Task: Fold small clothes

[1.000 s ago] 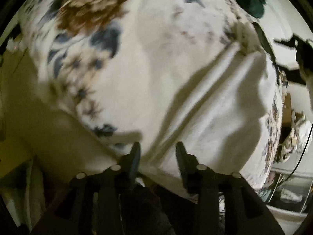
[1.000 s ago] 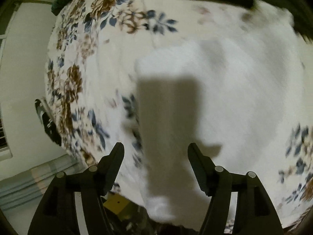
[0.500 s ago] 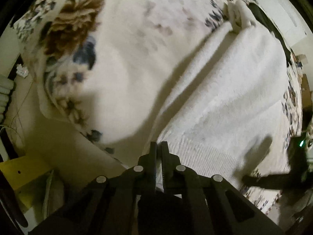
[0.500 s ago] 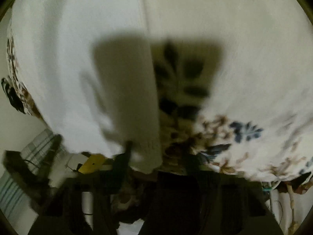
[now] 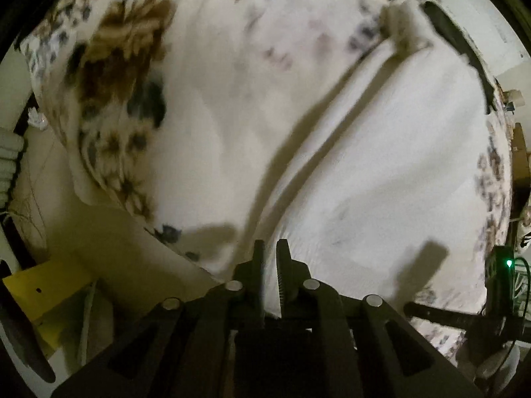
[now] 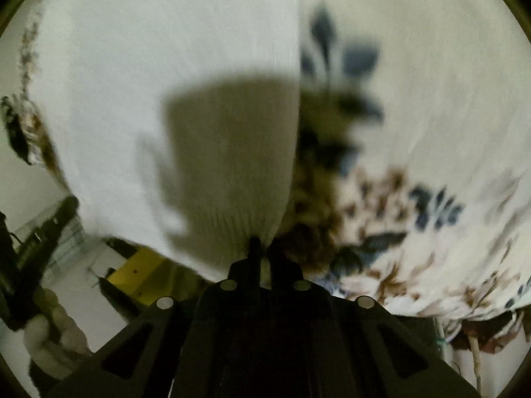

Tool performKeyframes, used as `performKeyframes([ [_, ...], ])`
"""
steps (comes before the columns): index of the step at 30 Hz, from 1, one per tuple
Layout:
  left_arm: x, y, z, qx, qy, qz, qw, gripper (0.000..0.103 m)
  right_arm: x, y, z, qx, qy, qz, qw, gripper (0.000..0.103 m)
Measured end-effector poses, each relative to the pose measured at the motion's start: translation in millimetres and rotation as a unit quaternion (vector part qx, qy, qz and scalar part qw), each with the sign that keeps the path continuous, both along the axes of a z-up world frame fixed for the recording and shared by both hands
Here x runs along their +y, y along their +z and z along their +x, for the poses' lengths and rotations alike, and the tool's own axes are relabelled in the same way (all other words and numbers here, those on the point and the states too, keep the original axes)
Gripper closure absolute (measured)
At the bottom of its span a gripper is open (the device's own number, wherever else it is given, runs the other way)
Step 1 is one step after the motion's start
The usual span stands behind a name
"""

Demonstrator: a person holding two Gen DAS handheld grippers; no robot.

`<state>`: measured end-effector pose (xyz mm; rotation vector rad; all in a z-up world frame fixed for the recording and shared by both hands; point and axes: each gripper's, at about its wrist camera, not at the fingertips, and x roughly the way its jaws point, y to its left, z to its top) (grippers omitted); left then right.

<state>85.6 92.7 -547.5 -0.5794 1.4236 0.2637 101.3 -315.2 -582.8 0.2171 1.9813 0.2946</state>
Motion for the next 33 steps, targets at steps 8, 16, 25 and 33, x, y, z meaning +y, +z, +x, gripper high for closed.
performKeyframes([
  [8,7.3,67.3,94.4,-0.114,0.001,-0.024,0.9932,0.052,-99.3,78.8,90.0,-0.067,-0.099,0.065,0.991,0.033],
  [16,5.5,19.7,276.4,-0.147,-0.074,-0.052,0.985,0.052,-168.6,130.3,220.6,-0.17,-0.166,0.052,0.97,0.033],
  [25,-6.3,-1.2,363.1,-0.165,-0.168,-0.047,0.9706,0.098,-158.4,100.1,375.8,-0.185,-0.233,0.069,0.952,0.024],
  [33,13.1,-34.7,402.8,-0.14,-0.186,-0.095,0.9678,0.092,-167.7,97.8,381.3,-0.22,-0.248,-0.008,0.943,0.086],
])
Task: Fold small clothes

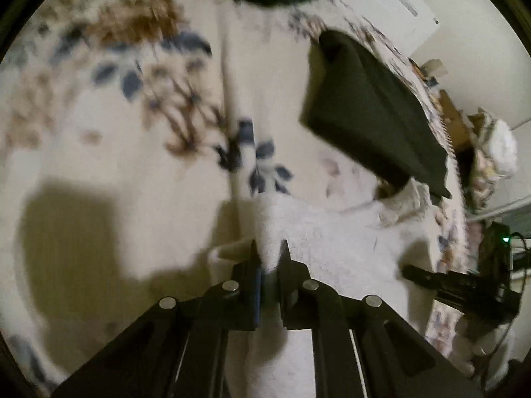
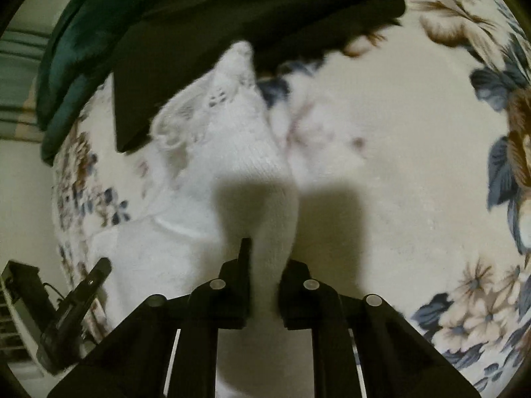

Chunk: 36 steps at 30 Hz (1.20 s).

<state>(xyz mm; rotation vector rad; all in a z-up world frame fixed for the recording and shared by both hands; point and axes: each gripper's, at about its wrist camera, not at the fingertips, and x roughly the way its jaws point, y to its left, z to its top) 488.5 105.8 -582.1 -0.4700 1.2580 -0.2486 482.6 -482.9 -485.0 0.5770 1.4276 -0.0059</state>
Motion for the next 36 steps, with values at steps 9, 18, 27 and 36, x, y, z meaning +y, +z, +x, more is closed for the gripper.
performKeyframes([
  [9,39.7,39.2,-100.8,0.012,0.02,-0.029,0.9993,0.058,-27.3,36.6,-75.0,0.014,0.012,0.047,0.999,0.039],
  [18,18.8,22.5,-277.6,0.112,0.009,0.053,0.9923,0.058,-19.4,11.9,-264.4,0.116,0.028,0.072,0.99,0.039],
  [27,-28.2,-16.7,-357.9,0.14,-0.016,0.096,0.9853,0.1,-8.9,-48.0,-397.1,0.188,0.024,0.076,0.979,0.043],
  [36,-4.4,7.4,-379.1,0.105,0.035,0.073,0.9912,0.101,4.4,-36.2,-443.0,0.165,0.005,0.018,0.986,0.101],
])
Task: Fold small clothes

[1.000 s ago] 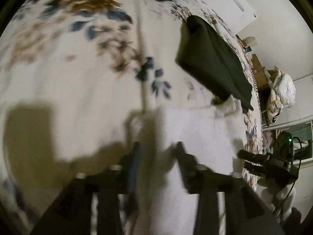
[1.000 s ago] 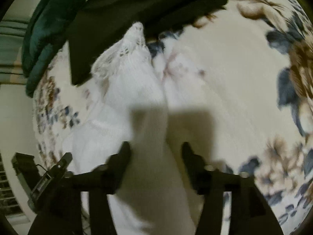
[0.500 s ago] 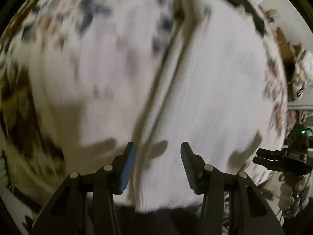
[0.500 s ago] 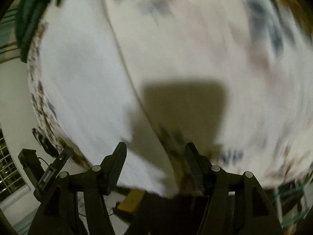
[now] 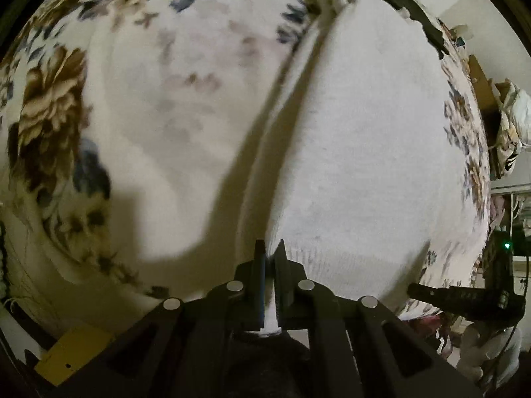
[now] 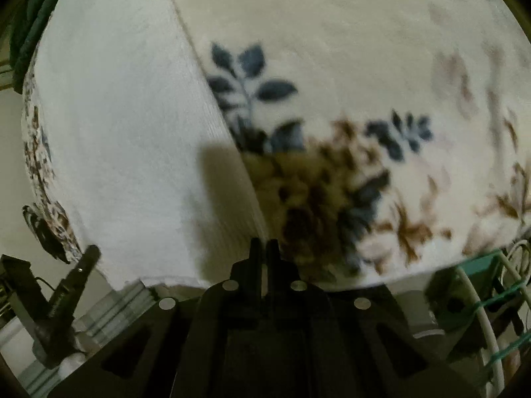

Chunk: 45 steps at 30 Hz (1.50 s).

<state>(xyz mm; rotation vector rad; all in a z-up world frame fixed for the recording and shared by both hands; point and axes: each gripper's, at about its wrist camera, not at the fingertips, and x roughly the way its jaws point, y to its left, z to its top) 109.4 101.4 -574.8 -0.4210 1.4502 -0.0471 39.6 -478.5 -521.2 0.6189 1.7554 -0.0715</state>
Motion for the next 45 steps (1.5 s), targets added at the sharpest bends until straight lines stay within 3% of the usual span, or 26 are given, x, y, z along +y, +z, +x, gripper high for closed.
performKeyframes([
  [4,12.1,-18.3,-2.8,0.009,-0.011,0.003,0.9999,0.101,22.1,-6.2,-5.5,0.015,0.028,-0.02,0.999,0.101],
  [7,9.1,-20.3,0.9,0.012,-0.011,-0.039,0.9991,0.096,37.1,-14.0,4.4,0.016,0.045,-0.017,0.999,0.099],
  [9,16.6,-16.1,1.7,0.013,-0.001,-0.071,0.9974,0.094,41.5,-13.5,14.4,0.009,0.044,-0.004,0.999,0.091],
  [10,20.0,-14.5,1.0,0.014,0.007,-0.076,0.997,0.083,33.8,-12.1,14.5,0.008,0.038,0.012,0.999,0.079],
  [11,24.6,-12.9,-0.5,0.011,0.015,-0.079,0.9967,0.077,40.0,-13.2,16.2,0.007,0.026,0.033,0.999,0.058],
  [13,34.1,-13.2,-3.4,-0.002,0.032,-0.09,0.9954,0.052,29.5,-12.0,12.1,0.001,-0.001,0.067,0.998,0.043],
  [16,37.3,-29.7,-2.7,0.008,0.044,-0.109,0.9931,0.052,10.8,-17.0,6.4,-0.002,-0.001,0.084,0.996,0.043],
  [20,22.5,-51.9,3.1,0.034,0.015,-0.132,0.9906,0.052,9.2,-38.3,-11.5,-0.014,-0.014,0.13,0.991,0.043],
  [25,-3.9,-45.7,4.7,0.013,-0.031,-0.094,0.995,0.056,28.1,-49.7,-10.7,-0.027,-0.042,0.153,0.987,0.04],
  [26,-4.8,-44.3,4.8,0.01,-0.034,-0.092,0.9951,0.068,29.4,-50.1,-11.2,-0.026,-0.049,0.154,0.987,0.04],
  [27,-7.9,-42.8,3.8,0.01,-0.036,-0.085,0.9957,0.093,39.7,-51.7,-8.2,-0.026,-0.054,0.153,0.986,0.04],
  [28,-9.3,-41.4,3.3,0.01,-0.034,-0.087,0.9956,0.093,37.2,-51.9,-7.2,-0.027,-0.059,0.151,0.986,0.046],
  [29,-10.0,-40.1,2.5,0.008,-0.03,-0.089,0.9956,0.093,41.5,-52.4,-5.7,-0.024,-0.061,0.143,0.988,0.06],
  [32,-9.6,-31.3,1.8,0.005,-0.009,-0.096,0.9953,0.093,44.2,-51.8,2.3,-0.025,-0.063,0.148,0.987,0.085],
  [38,0.6,-6.0,-0.4,-0.004,0.021,-0.13,0.9912,0.093,31.4,-37.5,4.3,-0.031,-0.086,0.181,0.979,0.092],
  [45,12.1,46.2,16.8,-0.039,0.046,-0.178,0.9822,0.093,29.3,18.4,19.7,-0.078,-0.104,0.242,0.962,0.092],
])
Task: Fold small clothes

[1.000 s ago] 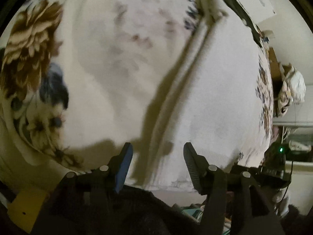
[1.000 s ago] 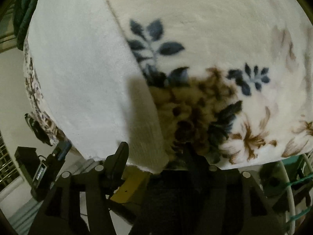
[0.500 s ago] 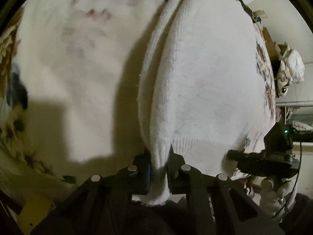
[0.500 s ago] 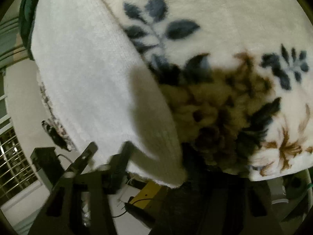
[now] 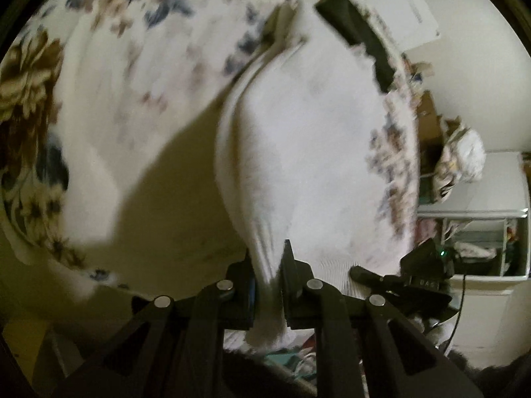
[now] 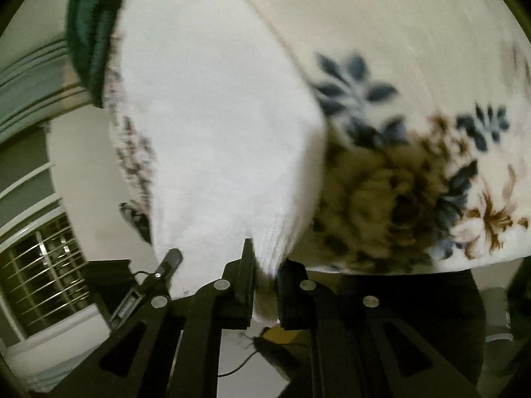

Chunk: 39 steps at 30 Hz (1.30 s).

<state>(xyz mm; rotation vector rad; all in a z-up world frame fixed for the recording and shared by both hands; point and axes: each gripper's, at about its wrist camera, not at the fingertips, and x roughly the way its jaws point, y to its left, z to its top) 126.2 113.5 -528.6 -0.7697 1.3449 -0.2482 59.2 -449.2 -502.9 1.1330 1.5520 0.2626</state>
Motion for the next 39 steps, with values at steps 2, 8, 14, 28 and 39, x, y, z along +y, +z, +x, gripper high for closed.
performKeyframes([
  [2,-2.3,15.1,16.4,-0.018,0.011,-0.011,0.9997,0.093,-4.2,19.3,10.7,-0.019,-0.01,0.009,1.0,0.092],
  [8,-2.8,36.0,90.5,-0.074,0.044,-0.048,0.9951,0.093,-19.3,67.4,72.9,-0.078,-0.05,0.022,0.995,0.092],
  [14,-4.0,29.8,186.8,-0.102,0.058,-0.063,0.9912,0.093,-49.7,86.9,162.4,-0.109,-0.106,0.014,0.988,0.092],
  [28,32.0,-9.0,355.6,-0.072,0.138,-0.176,0.9719,0.077,-104.0,52.0,371.3,-0.071,-0.184,0.025,0.98,0.076],
  [39,-24.7,-4.5,369.7,-0.098,-0.092,0.107,0.9852,0.058,-83.8,82.2,409.1,-0.136,-0.019,-0.162,0.977,0.039],
])
